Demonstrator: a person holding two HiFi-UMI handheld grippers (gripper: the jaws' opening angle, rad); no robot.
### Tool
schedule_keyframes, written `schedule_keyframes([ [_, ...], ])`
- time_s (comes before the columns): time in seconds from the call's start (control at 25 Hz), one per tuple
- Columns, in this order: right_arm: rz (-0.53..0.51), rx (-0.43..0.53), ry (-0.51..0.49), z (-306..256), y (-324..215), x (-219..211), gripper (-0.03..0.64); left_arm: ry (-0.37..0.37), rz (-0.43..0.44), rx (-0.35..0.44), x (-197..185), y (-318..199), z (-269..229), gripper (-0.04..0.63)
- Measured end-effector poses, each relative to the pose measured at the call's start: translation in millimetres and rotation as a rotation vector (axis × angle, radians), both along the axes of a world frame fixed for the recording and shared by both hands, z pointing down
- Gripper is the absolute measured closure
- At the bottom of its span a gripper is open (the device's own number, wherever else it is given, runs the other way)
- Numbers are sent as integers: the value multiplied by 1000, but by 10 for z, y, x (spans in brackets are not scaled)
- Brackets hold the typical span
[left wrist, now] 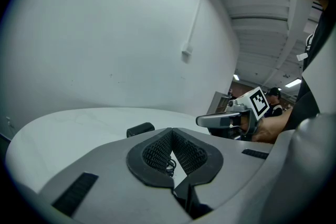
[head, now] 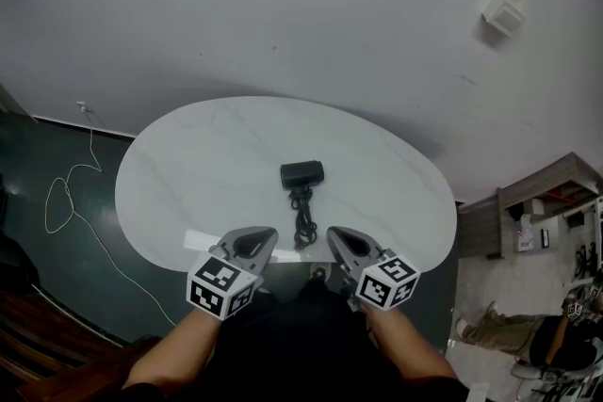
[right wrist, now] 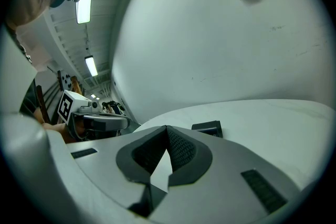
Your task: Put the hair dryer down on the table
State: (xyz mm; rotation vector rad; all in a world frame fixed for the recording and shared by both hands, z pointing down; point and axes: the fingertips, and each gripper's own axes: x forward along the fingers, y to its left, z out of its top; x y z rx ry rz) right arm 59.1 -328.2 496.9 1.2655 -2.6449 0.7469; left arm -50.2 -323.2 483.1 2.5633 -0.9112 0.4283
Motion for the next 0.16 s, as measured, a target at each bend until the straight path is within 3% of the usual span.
schedule_keyframes([
  [0.16, -2, -1, 2, 6, 3, -4, 609, -3, 1, 3, -7, -5, 2, 584],
])
